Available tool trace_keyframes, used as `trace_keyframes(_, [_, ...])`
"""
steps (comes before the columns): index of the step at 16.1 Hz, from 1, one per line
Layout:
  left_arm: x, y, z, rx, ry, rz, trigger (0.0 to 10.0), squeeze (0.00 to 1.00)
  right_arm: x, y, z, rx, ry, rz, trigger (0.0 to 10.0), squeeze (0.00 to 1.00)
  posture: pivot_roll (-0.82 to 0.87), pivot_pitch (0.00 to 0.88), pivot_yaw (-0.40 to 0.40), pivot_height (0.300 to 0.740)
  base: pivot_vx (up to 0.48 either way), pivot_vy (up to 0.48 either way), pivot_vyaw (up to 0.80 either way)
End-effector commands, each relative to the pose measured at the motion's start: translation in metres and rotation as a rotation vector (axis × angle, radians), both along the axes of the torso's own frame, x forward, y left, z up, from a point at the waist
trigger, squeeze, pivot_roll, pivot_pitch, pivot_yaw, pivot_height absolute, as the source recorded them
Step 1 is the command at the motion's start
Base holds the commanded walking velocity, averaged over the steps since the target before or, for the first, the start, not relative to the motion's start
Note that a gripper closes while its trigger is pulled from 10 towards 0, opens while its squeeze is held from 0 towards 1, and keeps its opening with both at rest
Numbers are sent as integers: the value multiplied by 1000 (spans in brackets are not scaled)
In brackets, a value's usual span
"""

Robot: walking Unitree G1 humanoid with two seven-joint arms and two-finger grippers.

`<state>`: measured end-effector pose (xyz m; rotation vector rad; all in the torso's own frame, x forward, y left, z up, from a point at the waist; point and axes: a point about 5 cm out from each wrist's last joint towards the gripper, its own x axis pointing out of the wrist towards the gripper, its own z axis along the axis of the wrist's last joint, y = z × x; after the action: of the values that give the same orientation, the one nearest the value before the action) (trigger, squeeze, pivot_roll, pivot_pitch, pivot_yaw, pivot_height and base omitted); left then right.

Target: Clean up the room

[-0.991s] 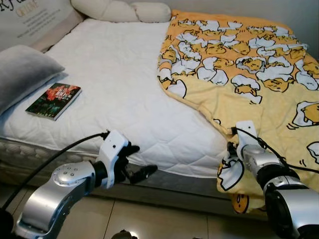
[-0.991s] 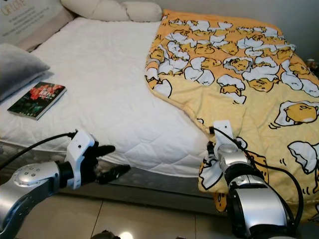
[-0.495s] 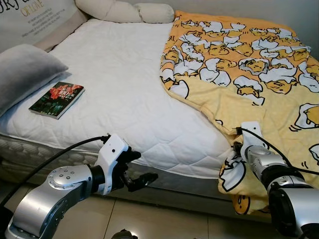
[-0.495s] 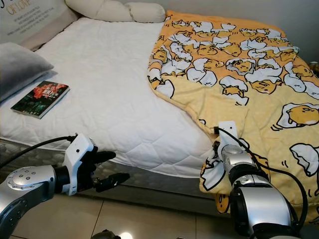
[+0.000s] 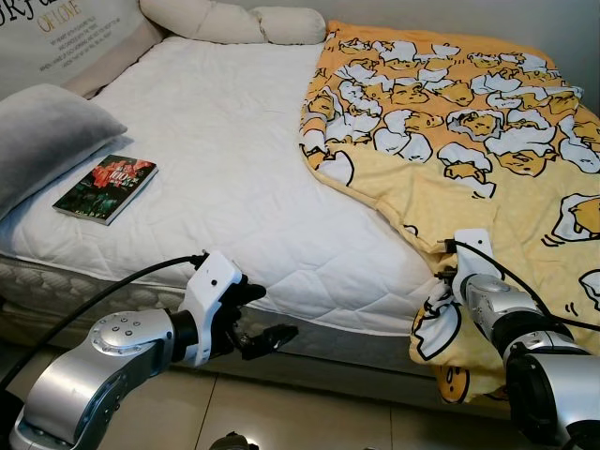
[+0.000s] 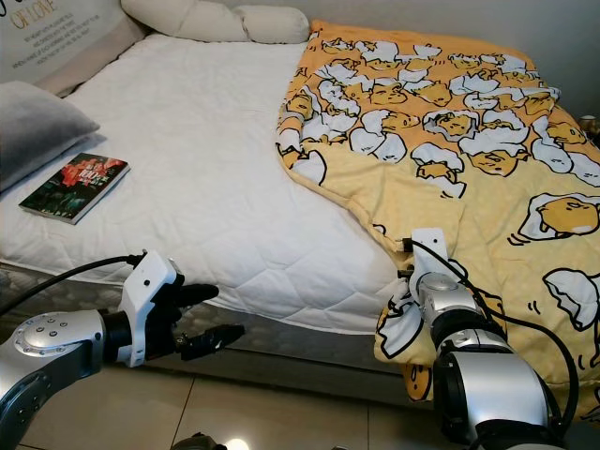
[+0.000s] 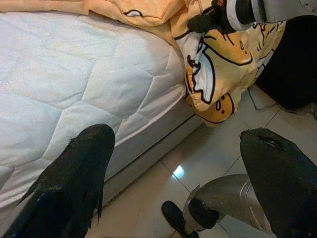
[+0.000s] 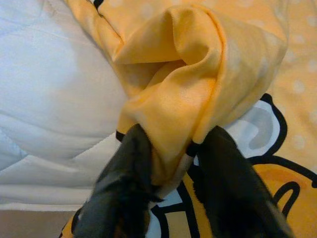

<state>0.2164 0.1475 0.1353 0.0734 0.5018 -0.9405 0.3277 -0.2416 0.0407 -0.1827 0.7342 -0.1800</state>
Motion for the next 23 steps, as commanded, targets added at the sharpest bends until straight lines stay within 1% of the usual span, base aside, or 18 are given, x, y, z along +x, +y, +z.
trace_keyframes(1, [3,0,2,10,-9,-1,10000,0,4,-2,6,18,-20,-7,0,0,150,0,-25,740,0,0,0])
trace_keyframes(4, [4,0,1,11,-12,-1,10000,0,4,-3,6,28,-24,-3,0,0,146,0,-20,740,0,0,0])
trace_keyframes(8, [10,2,3,11,-32,19,10000,0,4,-5,7,75,-32,14,0,0,143,0,-19,740,0,0,0])
trace_keyframes(10, [12,4,4,8,-40,30,10000,0,3,-3,6,103,-29,45,0,0,141,0,-20,740,0,0,0])
trace_keyframes(12, [13,5,4,5,-45,40,10000,0,3,1,5,169,-32,82,0,0,136,0,-19,740,0,0,0])
trace_keyframes(14, [16,6,5,-2,-55,51,10000,0,5,24,6,375,-47,266,0,0,132,0,-19,740,0,0,0])
trace_keyframes(15, [16,6,5,-4,-58,53,10000,0,5,31,7,440,-44,329,0,0,131,0,-19,740,0,0,0])
trace_keyframes(16, [17,6,6,-7,-62,55,10000,0,3,46,10,560,-43,458,0,0,128,0,-17,740,0,0,0])
trace_keyframes(17, [17,6,6,-9,-63,55,10000,0,1,56,12,622,-41,552,0,0,127,0,-17,740,0,0,0])
trace_keyframes(18, [17,6,6,-12,-65,55,10000,0,-4,70,15,709,-28,696,0,0,127,0,-17,740,0,0,0])
trace_keyframes(19, [17,6,6,-11,-66,55,10000,0,-8,76,15,729,-8,763,0,0,128,0,-19,740,0,0,0])
trace_keyframes(20, [17,6,6,-15,-68,54,10000,0,-16,87,16,765,22,872,0,0,127,0,-19,740,0,0,0])
trace_keyframes(21, [16,6,7,-19,-68,53,10000,0,-23,100,20,826,33,963,0,0,127,0,-19,740,0,0,0])
trace_keyframes(22, [16,6,7,-20,-68,52,10000,0,-28,110,25,865,39,1029,0,0,127,0,-18,740,0,0,0])
trace_keyframes(23, [15,6,7,-21,-67,49,10000,0,-36,127,32,914,50,1132,0,0,131,0,-21,740,0,0,0])
